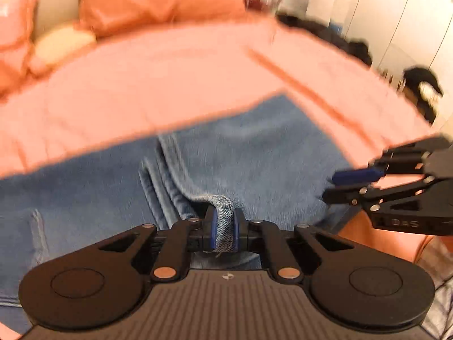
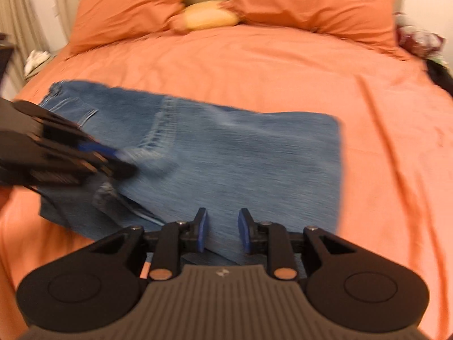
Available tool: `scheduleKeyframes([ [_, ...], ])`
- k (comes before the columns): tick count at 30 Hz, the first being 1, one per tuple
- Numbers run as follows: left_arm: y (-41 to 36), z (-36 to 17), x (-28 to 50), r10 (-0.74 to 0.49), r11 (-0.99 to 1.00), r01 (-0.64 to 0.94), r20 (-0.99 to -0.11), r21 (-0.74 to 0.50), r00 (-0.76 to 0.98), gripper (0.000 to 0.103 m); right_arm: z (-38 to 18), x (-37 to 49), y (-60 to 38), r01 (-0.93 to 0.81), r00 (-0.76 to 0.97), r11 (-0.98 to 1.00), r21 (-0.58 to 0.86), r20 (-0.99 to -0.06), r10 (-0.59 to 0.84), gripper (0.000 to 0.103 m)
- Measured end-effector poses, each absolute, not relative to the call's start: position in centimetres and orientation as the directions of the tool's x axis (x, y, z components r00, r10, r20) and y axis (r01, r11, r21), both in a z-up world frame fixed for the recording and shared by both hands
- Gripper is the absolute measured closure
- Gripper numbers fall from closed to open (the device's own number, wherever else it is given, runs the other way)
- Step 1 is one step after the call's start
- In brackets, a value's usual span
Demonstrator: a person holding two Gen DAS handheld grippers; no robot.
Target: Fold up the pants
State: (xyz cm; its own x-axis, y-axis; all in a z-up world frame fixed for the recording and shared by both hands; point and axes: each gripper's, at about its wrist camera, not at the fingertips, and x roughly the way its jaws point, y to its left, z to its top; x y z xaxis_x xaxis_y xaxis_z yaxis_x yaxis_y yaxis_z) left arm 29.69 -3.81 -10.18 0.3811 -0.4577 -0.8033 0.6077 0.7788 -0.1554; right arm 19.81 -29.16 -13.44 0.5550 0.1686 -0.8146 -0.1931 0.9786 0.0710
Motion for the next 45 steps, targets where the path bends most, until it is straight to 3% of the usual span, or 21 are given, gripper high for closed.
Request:
scheduleKeyframes([
  [4, -2.7, -7.8, 28.3, -0.435, 0.782, 0.613, -0.804, -0.114, 0.405, 0.096, -12.4, 18.7, -32.3, -0.146, 0.58, 0.987, 0.07, -0.802, 0.143, 0.079],
  [10, -2.3, -14.6, 29.1, -0.337, 0.829, 0.544, -0.892, -0.13, 0.301, 0.098, -15.7, 18.6, -34.2, -0.1, 0.52, 0.989, 0.11, -0.841, 0.146, 0.079],
  [14, -1.9, -16.7, 29.7, -0.319, 0.841, 0.524, -0.906, -0.135, 0.279, 0.098, -17.9, 18.6, -33.7, -0.106, 0.513, 0.992, 0.069, -0.851, 0.114, 0.073],
  [21, -3.9, -16.3, 27.8, -0.225, 0.793, 0.608, -0.913, 0.031, 0.34, 0.092, -18.2, 19.8, -33.2, -0.114, 0.483, 0.992, 0.052, -0.87, 0.102, 0.072],
  [25, -2.8, -14.0, 28.2, -0.263, 0.789, 0.615, -0.899, 0.008, 0.349, 0.081, -16.2, 19.5, -34.1, -0.135, 0.502, 0.988, 0.072, -0.855, 0.131, 0.073],
  [27, -2.1, -12.2, 28.7, -0.291, 0.797, 0.604, -0.878, -0.002, 0.381, 0.074, -15.1, 19.6, -34.2, -0.151, 0.525, 0.987, 0.049, -0.843, 0.122, 0.08],
  [29, -1.6, -10.4, 29.8, -0.325, 0.814, 0.58, -0.856, -0.038, 0.401, 0.074, -14.1, 20.6, -34.3, -0.165, 0.545, 0.986, 0.036, -0.83, 0.121, 0.091],
  [37, -5.1, -10.6, 37.0, -0.353, 0.857, 0.507, -0.822, -0.093, 0.447, 0.074, -13.4, 28.4, -33.9, -0.155, 0.596, 0.988, 0.02, -0.796, 0.109, 0.099],
  [45, -5.0, -15.9, 40.0, -0.245, 0.902, 0.425, -0.897, -0.072, 0.367, 0.097, -17.5, 34.2, -33.2, -0.149, 0.547, 0.989, -0.003, -0.833, 0.08, 0.099],
])
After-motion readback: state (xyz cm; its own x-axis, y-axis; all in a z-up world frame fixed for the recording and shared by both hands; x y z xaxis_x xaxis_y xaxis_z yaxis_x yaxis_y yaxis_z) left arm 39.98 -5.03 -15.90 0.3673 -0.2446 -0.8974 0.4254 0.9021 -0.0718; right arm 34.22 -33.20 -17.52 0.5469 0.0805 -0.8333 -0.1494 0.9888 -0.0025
